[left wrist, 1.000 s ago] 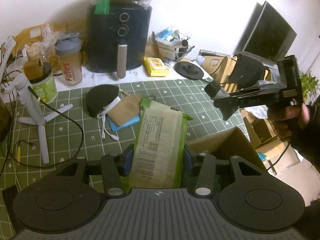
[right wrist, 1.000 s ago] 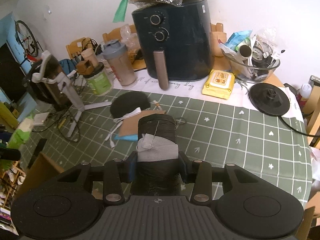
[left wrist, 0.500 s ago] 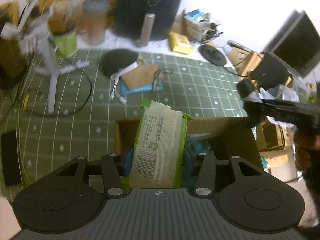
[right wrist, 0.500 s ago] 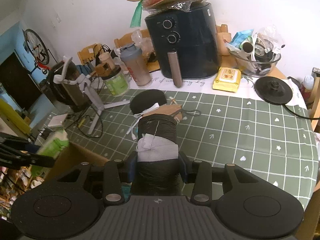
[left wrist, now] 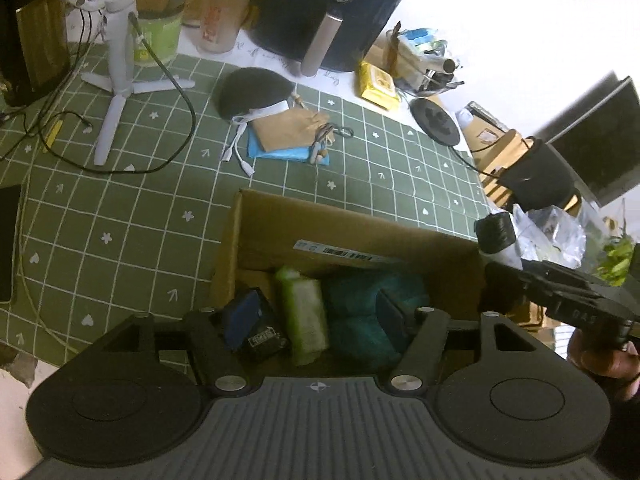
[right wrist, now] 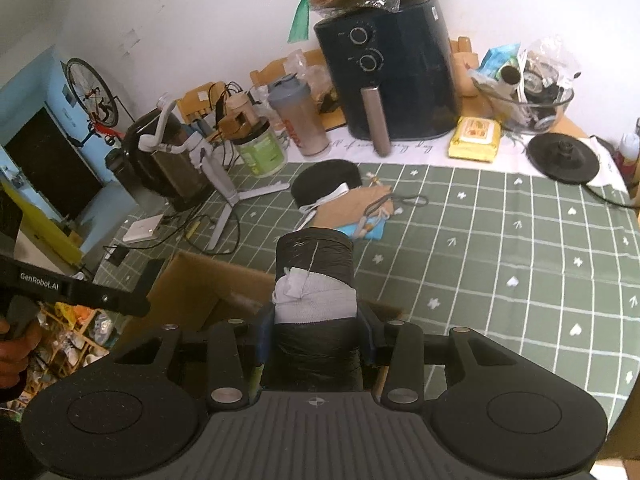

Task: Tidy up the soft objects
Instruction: 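Carry both held items over the cardboard box, then lower the wipes and towel into the box and open both grippers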

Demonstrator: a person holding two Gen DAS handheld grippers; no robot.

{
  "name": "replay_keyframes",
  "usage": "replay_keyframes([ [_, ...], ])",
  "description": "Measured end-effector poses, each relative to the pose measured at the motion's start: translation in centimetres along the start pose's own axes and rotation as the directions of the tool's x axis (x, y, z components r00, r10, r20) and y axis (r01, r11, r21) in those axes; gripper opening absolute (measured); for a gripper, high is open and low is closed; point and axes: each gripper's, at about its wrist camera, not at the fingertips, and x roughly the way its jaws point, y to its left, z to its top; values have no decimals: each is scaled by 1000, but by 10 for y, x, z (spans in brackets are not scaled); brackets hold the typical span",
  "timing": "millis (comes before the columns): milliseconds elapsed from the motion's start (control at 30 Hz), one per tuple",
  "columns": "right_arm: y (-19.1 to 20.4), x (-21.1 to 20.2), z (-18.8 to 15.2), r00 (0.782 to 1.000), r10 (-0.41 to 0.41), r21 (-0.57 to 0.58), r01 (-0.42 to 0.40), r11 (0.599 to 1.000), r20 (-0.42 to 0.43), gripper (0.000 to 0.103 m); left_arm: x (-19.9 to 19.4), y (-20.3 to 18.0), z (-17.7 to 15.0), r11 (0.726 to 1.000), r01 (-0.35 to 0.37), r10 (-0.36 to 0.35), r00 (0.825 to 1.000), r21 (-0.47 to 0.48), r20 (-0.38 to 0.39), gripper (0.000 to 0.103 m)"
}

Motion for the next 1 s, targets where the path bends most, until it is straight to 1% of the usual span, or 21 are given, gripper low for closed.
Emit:
replay_keyframes([
  [300,9,-1,-15,999,9,-13,-10,1000,-30,45,-9,-11,-11,991,-70,63,996,111,62,64],
  [567,21,3,-19,998,40,-24,-42,999,-54,45,-19,-8,-22,992,-80,71,994,99,87,64],
  [700,31,9,-15,996,56,-45,-60,997,-67,45,-25,-8,-27,992,-81,71,992,95,103,64],
  [867,47,20,-2,992,97,-63,-102,993,-75,46,-31,-4,-33,993,-88,80,990,73,115,64],
  [933,54,26,3,989,126,-59,-131,990,-75,49,-34,-1,-35,994,-93,85,989,59,119,64],
  [967,57,27,5,987,144,-63,-149,987,-75,60,-34,0,-36,994,-94,87,989,53,121,64],
  [1000,61,28,7,984,162,-76,-167,983,-71,66,-35,1,-36,994,-96,89,988,49,123,64],
])
